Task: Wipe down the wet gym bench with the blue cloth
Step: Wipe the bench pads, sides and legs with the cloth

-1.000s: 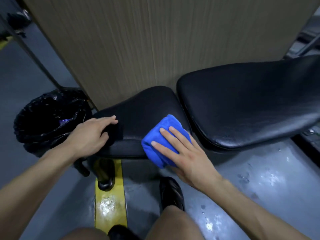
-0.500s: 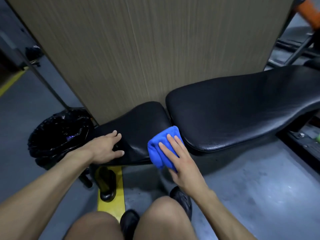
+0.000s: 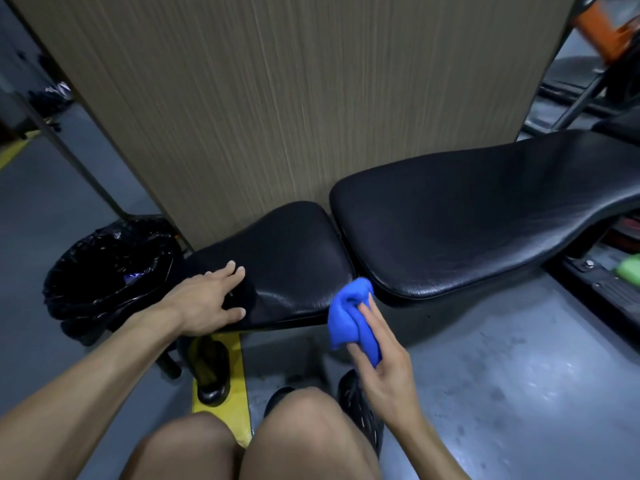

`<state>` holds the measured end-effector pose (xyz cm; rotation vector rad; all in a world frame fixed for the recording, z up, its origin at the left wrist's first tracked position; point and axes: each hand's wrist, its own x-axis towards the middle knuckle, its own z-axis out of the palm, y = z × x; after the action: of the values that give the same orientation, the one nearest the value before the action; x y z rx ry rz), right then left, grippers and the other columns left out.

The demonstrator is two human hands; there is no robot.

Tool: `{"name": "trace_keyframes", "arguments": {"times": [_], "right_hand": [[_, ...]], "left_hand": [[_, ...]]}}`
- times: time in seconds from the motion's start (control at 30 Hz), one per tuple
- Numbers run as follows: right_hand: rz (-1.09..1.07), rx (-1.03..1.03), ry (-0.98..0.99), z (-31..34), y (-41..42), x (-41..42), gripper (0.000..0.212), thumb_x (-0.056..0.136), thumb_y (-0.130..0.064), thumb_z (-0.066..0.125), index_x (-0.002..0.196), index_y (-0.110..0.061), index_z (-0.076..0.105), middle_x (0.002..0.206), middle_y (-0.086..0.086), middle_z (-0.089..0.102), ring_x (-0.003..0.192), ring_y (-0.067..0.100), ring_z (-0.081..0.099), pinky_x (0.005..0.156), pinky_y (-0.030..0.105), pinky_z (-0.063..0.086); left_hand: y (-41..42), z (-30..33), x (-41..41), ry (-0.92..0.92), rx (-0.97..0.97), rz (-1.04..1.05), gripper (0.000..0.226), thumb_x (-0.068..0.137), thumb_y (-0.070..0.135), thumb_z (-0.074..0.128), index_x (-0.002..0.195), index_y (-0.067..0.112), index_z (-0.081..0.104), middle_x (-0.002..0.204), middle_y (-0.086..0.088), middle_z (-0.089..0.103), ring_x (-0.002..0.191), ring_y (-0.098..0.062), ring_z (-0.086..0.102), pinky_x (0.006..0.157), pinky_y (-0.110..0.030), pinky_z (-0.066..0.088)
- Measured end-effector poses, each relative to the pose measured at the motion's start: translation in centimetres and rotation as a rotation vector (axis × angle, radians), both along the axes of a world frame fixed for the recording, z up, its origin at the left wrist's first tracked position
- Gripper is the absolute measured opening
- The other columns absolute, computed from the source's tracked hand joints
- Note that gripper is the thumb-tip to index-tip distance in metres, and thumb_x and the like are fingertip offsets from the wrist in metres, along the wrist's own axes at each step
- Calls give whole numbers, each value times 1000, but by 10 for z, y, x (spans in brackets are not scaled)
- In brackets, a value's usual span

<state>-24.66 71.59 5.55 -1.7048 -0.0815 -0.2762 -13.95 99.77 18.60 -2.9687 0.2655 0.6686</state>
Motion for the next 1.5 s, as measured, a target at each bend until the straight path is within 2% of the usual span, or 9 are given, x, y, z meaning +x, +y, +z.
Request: {"name": "trace_keyframes", "arguments": {"times": [0.1, 0.4, 0.5, 0.7, 0.8, 1.07, 1.2, 1.3, 1.5], "right_hand": [[-44, 138, 153, -7, 4, -13, 49, 95, -20, 65, 142, -26, 53, 139, -14, 59, 130, 5, 54, 111, 38, 43], [-94, 109, 195, 18, -5, 38, 35, 95, -4, 59, 115, -32, 66, 93, -14, 72, 84, 4, 63, 80, 17, 50], [-63, 137, 195, 24, -4, 32, 31, 95, -14, 60, 121, -27, 68, 107, -12, 73, 100, 4, 65, 92, 30, 50], [59, 130, -43, 104, -19, 28, 46, 98, -2, 58, 142, -15, 54, 138, -15, 61, 130, 3, 53, 107, 19, 41], [18, -80, -144, 136, -51, 48, 50, 97, -7, 62, 145, -13, 50, 144, -9, 56, 134, 4, 50, 111, 22, 38], [235, -1272, -208, 64, -95, 55, 62, 97, -30, 57, 152, -12, 38, 161, 11, 31, 151, 32, 21, 118, 51, 31], [232, -1190, -185, 69, -95, 42, 54, 102, -15, 50, 154, -14, 35, 163, 6, 28, 153, 22, 15, 121, 42, 26], [161, -980, -11, 103, -93, 43, 45, 101, -16, 51, 147, -17, 47, 146, 8, 54, 131, 29, 53, 100, 31, 44], [-128, -1105, 7, 167, -85, 91, 35, 100, -24, 46, 134, -18, 54, 111, 17, 70, 101, 41, 64, 84, 42, 49]], "left_hand": [[1, -1, -1, -7, -3, -7, 85, 94, 56, 51, 158, 29, 2, 166, 5, -4, 152, -27, 15, 121, -37, 22], [1, -2, -1, -12, -16, 1, 86, 93, 57, 52, 158, 30, 4, 166, 5, -3, 152, -29, 17, 123, -38, 20], [-1, -1, -1, -1, -19, 8, 86, 93, 56, 53, 158, 27, 5, 166, 4, -3, 152, -27, 17, 123, -36, 18], [3, -2, -3, 8, -44, 30, 85, 93, 55, 54, 158, 29, 5, 166, 5, -2, 153, -26, 15, 123, -38, 18], [3, -2, -4, -1, -69, 32, 84, 93, 54, 55, 158, 30, 7, 167, 5, -1, 153, -27, 14, 123, -38, 17], [6, -8, -6, -24, -97, 41, 85, 93, 53, 56, 158, 30, 7, 167, 5, 0, 152, -32, 14, 123, -39, 17], [8, -9, -6, -37, -111, 28, 84, 93, 54, 55, 158, 31, 7, 167, 5, 0, 152, -31, 14, 123, -39, 18], [9, -12, -7, -37, -115, 25, 84, 93, 54, 55, 158, 32, 7, 167, 6, 0, 152, -32, 13, 123, -39, 18], [11, -13, -11, -56, -157, 33, 82, 94, 51, 56, 158, 32, 9, 167, 7, 1, 153, -32, 11, 124, -41, 16]]}}
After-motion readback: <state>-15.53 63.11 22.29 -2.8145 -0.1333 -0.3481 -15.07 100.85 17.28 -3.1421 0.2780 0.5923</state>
